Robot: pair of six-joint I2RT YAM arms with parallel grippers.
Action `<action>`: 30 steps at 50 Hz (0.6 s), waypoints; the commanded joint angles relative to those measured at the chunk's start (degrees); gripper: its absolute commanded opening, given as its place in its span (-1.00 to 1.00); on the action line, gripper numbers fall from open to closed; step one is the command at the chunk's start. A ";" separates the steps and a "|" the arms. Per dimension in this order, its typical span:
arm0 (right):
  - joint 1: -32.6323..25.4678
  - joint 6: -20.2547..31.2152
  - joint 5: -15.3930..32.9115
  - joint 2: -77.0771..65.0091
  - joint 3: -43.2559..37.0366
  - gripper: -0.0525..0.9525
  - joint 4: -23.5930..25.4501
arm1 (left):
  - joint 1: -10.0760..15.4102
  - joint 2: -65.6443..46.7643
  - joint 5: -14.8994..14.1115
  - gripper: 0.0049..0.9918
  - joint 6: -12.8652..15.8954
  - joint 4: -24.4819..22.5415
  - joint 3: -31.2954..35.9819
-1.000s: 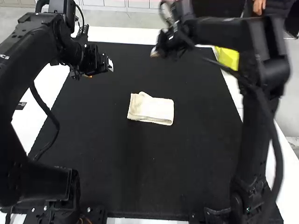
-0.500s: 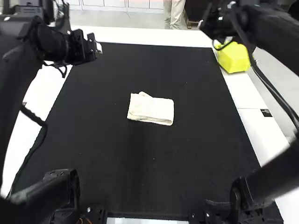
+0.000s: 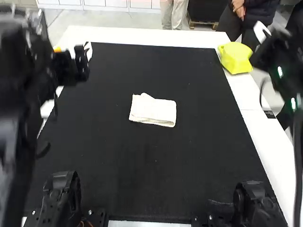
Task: Fold the towel.
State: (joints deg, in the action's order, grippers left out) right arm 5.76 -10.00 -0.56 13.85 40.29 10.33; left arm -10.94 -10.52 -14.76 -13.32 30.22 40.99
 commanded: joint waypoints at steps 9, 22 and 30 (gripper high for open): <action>-2.60 8.15 -0.32 -13.76 -12.96 -0.93 -6.28 | -5.06 8.41 1.67 0.96 1.81 -11.50 -10.58; -2.95 7.98 -1.46 -13.49 -23.51 -0.93 -20.17 | -9.19 8.85 -0.35 0.95 3.57 -24.50 -20.95; -3.03 8.24 -4.19 -13.49 -29.39 -0.93 -23.95 | -9.28 7.89 1.49 0.95 6.03 -34.08 -24.73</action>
State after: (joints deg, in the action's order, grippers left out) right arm 3.62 -2.55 -2.39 0.45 13.21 -11.07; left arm -19.88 -2.55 -14.22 -9.41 -0.97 16.84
